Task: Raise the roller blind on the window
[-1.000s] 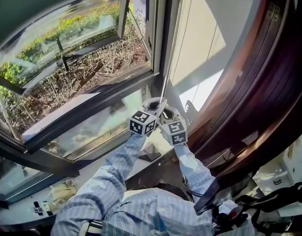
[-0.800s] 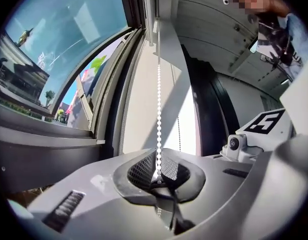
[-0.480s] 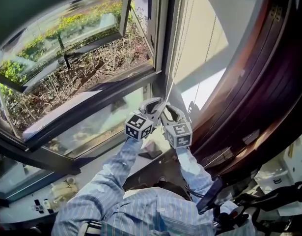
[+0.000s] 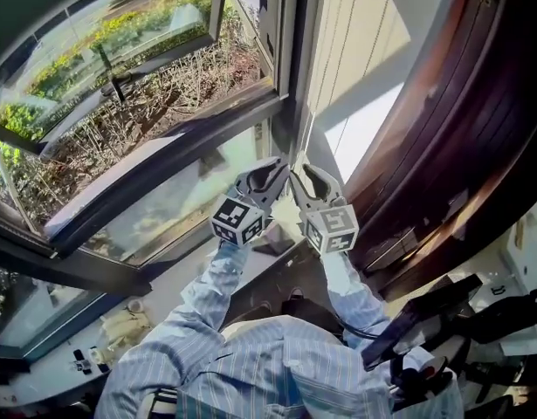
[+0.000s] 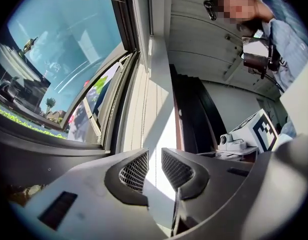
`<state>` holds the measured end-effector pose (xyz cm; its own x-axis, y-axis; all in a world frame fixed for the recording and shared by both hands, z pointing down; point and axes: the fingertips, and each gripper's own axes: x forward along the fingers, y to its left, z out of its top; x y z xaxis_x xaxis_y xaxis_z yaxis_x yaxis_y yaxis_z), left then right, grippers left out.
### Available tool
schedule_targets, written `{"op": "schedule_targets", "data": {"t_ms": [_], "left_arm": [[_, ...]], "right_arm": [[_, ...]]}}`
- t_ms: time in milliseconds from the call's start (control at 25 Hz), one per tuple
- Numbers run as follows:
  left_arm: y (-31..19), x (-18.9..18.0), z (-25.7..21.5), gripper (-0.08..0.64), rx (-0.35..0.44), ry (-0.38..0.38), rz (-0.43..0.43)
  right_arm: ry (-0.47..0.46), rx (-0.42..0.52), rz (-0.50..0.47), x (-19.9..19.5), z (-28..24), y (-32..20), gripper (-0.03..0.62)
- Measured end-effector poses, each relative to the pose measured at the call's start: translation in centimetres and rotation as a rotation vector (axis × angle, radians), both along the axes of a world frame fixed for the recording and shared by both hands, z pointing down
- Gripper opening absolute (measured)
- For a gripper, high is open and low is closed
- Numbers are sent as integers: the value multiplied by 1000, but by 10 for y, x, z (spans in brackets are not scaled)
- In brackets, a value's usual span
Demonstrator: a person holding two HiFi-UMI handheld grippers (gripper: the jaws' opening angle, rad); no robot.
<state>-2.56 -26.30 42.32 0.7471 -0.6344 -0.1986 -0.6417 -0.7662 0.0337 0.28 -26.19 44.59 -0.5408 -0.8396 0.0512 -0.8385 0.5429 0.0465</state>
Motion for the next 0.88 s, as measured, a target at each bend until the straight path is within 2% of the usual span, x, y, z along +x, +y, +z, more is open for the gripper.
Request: {"op": "schedule_targets", "data": {"t_ms": [240,480,880], "left_arm": [[48,-25,4,57,-9,70,6],[77,-34,32,57,-87,89,23],[117,-35,41,32,-105,109,-24]], "right_arm": [[-28,-14,60,-9,7,40,112],[-52,-91,93,-12,31,71,110],[-42,-121,28,-19,44,105,74]]}}
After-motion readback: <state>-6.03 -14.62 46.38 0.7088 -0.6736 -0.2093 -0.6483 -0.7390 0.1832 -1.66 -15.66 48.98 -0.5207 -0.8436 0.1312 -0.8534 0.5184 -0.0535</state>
